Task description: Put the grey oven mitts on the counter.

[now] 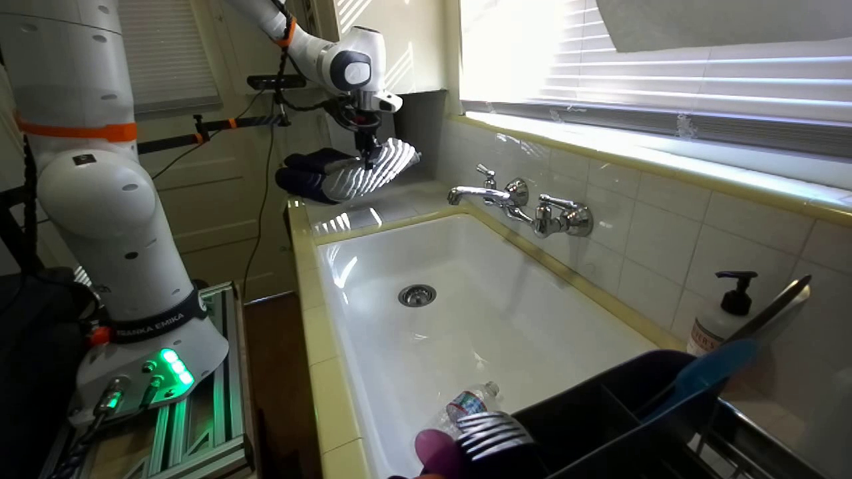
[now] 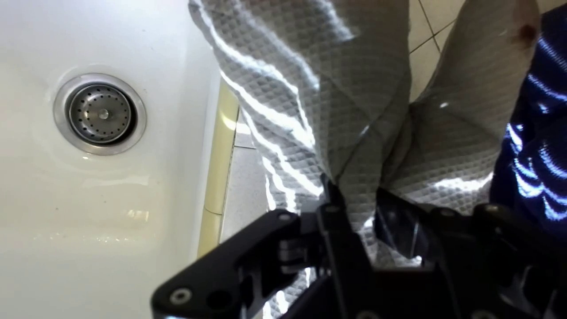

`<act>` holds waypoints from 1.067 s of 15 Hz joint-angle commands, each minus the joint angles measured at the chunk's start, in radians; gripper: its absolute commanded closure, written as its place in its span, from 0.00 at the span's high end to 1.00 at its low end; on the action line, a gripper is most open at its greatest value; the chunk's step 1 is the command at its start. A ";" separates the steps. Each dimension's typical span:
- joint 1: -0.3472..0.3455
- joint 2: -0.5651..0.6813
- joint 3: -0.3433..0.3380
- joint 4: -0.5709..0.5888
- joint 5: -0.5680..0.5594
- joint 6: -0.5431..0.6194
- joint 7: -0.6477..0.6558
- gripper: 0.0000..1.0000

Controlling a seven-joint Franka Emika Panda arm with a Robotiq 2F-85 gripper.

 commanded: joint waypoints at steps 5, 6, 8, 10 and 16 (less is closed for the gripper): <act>0.009 0.012 0.001 0.019 0.012 0.011 0.020 0.73; 0.008 0.012 0.002 0.020 0.012 0.011 0.018 0.81; 0.007 0.011 0.001 0.024 0.015 0.013 0.017 0.95; 0.006 0.009 0.001 0.027 0.017 0.016 0.016 1.00; 0.004 -0.013 -0.012 0.027 -0.011 0.022 0.032 1.00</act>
